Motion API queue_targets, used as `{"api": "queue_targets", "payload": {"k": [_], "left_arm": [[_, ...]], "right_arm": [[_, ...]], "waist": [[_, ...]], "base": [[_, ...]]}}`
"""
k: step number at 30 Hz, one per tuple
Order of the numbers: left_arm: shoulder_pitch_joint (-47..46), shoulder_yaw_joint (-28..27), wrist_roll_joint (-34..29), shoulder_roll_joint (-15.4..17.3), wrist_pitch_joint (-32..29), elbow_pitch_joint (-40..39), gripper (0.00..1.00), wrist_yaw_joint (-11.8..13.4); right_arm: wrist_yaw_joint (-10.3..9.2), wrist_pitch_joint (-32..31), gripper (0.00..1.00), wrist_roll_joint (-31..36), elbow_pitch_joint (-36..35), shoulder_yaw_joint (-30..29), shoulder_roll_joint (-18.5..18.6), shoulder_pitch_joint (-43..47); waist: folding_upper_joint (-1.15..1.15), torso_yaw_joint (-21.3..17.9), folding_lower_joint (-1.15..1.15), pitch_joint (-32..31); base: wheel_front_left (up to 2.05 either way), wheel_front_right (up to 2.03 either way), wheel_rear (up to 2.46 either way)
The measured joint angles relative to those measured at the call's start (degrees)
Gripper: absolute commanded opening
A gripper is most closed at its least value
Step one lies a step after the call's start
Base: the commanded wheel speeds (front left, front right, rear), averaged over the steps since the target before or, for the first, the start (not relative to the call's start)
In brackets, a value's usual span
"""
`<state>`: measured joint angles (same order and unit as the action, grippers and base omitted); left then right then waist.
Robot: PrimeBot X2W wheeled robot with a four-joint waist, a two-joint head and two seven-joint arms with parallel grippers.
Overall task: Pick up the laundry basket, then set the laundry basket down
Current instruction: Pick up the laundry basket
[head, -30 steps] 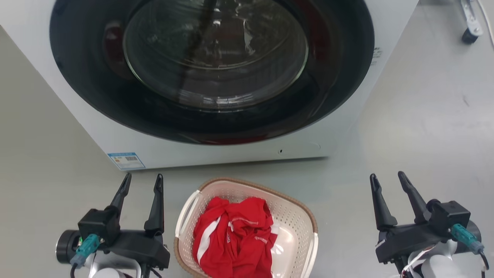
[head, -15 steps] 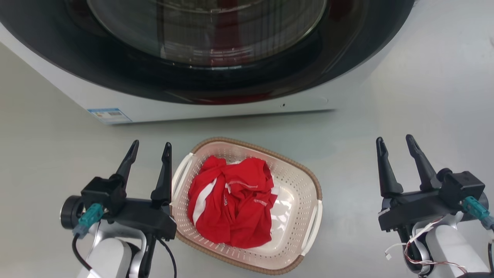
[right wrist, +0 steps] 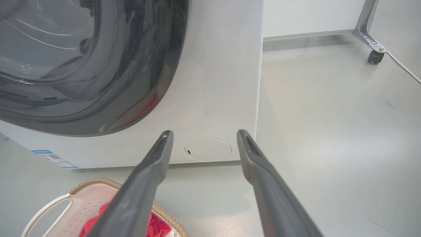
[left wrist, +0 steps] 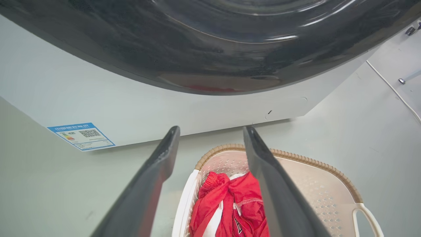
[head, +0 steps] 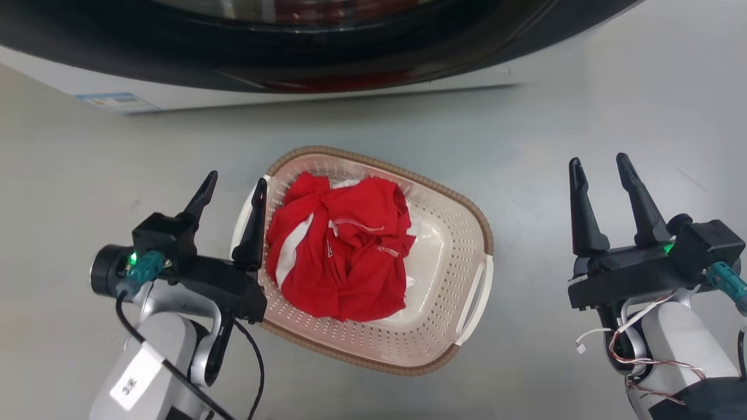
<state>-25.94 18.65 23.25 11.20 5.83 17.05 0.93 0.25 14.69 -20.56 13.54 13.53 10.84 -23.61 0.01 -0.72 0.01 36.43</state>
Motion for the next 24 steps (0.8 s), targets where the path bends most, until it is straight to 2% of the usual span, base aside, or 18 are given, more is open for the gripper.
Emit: {"api": "queue_targets", "payload": {"k": [13,24], "left_arm": [[-6.3,1.9,-1.7,2.4,-5.3,7.9,1.0,-3.4],[-11.5,1.7,-1.8,4.1,-8.8,15.4,1.0,-4.0]], "right_arm": [[0.27,0.0,1.0,1.2,0.2,0.1,-2.1,-3.7],[0.86,0.0,1.0,1.3,1.4,0.1,-3.6,-4.5]], "waist": [[0.0,-2.5,-0.01,8.4],[0.0,-5.2,-0.01,11.9]], "base": [[0.0,0.0,0.0],[0.0,0.0,0.0]]}}
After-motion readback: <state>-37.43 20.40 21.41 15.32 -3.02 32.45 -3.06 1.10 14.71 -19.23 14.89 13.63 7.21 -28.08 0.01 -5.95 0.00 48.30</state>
